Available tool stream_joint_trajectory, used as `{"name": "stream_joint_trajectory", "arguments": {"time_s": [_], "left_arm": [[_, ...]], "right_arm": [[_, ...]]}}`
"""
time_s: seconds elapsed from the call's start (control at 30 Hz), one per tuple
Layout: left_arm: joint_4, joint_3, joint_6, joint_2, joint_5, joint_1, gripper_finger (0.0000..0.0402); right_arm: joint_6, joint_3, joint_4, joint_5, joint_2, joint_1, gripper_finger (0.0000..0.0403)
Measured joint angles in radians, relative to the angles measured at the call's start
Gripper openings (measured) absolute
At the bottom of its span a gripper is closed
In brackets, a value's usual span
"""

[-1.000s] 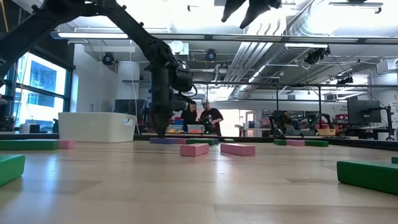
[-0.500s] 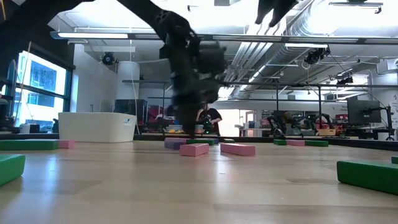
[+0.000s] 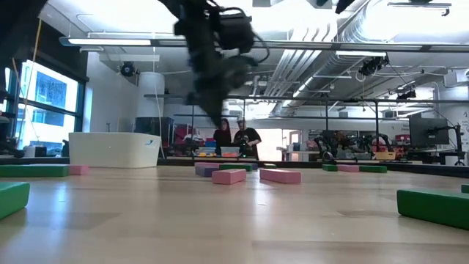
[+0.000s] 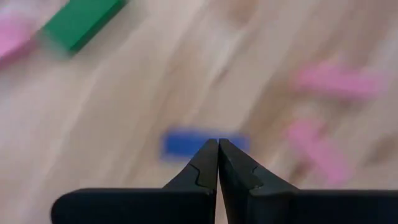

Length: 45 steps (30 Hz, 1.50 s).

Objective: Sort blocks
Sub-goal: Put the violet block into the yellow bin

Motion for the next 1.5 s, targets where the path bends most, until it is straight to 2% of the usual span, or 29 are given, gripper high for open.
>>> {"name": "stream_joint_trajectory", "arguments": {"time_s": [0.07, 0.23, 0.43, 0.57, 0.77, 0.9, 1.07, 1.17, 1.3, 1.4, 1.5], "left_arm": [[0.013, -0.081, -0.031, -0.057, -0.039, -0.01, 0.0], [0.107, -0.292, -0.151, -0.108, 0.048, 0.006, 0.0], [0.202, -0.361, -0.229, -0.085, 0.115, 0.015, 0.0], [0.281, -0.355, -0.258, -0.07, 0.125, 0.016, 0.0], [0.338, -0.355, -0.29, -0.002, 0.091, 0.027, 0.0], [0.374, -0.349, -0.317, 0.037, 0.104, 0.034, 0.0], [0.442, -0.288, -0.322, 0.077, 0.073, 0.03, 0.0], [0.644, -0.233, -0.311, 0.114, 0.029, 0.021, 0.0], [0.733, -0.184, -0.309, 0.123, 0.077, 0.006, 0.0], [0.655, -0.165, -0.258, 0.097, 0.127, -0.005, 0.0], [0.529, -0.156, -0.179, 0.035, 0.105, 0.004, 0.0]], "right_arm": [[0.028, -0.041, 0.002, 0.006, -0.015, 0.013, 0.0279], [0.139, -0.21, 0.05, 0.008, -0.083, 0.025, 0.0279], [0.178, -0.385, 0.208, 0.006, -0.165, 0.025, 0.0279], [0.178, -0.433, 0.268, 0.006, -0.197, 0.022, 0.0279], [0.178, -0.437, 0.273, 0.005, -0.201, 0.022, 0.0279], [0.178, -0.437, 0.293, 0.005, -0.201, 0.022, 0.0279], [0.177, -0.437, 0.316, 0.007, -0.201, 0.022, 0.0279], [0.171, -0.437, 0.328, 0.007, -0.201, 0.022, 0.0279], [0.15, -0.437, 0.349, 0.008, -0.2, 0.019, 0.0279], [0.188, -0.441, 0.341, 0.016, -0.2, 0.0, 0.0279], [0.244, -0.454, 0.309, 0.029, -0.201, -0.042, 0.0279]]}}
